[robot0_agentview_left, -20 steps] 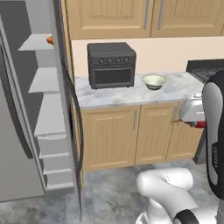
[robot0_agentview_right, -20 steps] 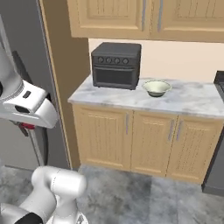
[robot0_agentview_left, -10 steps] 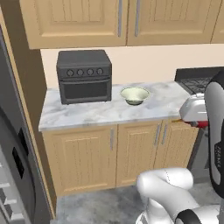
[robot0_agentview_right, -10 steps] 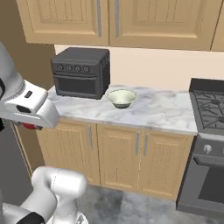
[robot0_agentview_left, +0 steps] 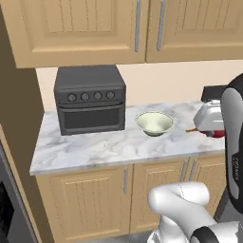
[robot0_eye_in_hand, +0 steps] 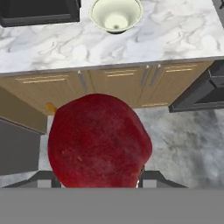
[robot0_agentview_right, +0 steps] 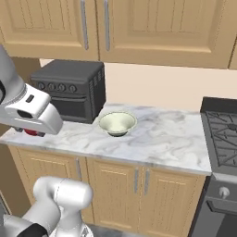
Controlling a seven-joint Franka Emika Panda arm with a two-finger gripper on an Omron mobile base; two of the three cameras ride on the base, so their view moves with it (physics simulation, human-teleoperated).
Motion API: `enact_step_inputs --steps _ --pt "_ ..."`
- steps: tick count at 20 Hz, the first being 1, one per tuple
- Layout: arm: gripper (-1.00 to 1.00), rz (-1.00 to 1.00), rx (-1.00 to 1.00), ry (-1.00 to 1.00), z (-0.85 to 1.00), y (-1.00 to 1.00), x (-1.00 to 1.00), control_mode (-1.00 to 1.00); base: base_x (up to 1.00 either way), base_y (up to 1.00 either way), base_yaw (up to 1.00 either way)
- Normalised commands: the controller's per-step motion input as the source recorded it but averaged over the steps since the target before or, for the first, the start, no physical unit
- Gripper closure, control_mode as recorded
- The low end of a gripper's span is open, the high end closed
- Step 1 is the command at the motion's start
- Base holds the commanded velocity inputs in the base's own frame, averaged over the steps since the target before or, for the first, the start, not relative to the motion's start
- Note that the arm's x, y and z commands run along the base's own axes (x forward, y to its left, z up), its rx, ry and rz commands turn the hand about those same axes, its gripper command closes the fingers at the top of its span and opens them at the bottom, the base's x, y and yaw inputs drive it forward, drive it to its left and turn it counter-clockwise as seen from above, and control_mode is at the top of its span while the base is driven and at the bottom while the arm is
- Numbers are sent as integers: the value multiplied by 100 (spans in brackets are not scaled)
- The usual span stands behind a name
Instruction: Take the squash, pear, and lemon from the freezer and place them in the bowl on the counter.
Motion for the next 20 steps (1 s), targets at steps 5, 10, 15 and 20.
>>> enact_step_inputs --steps 5,10,15,20 --pt "100 0 0 0 0 0 0 100 41 -31 0" --pt "100 0 0 0 0 0 0 100 30 -58 -2" --pt "100 0 0 0 0 0 0 100 55 -22 -7" --pt "100 0 0 0 0 0 0 100 55 0 -2"
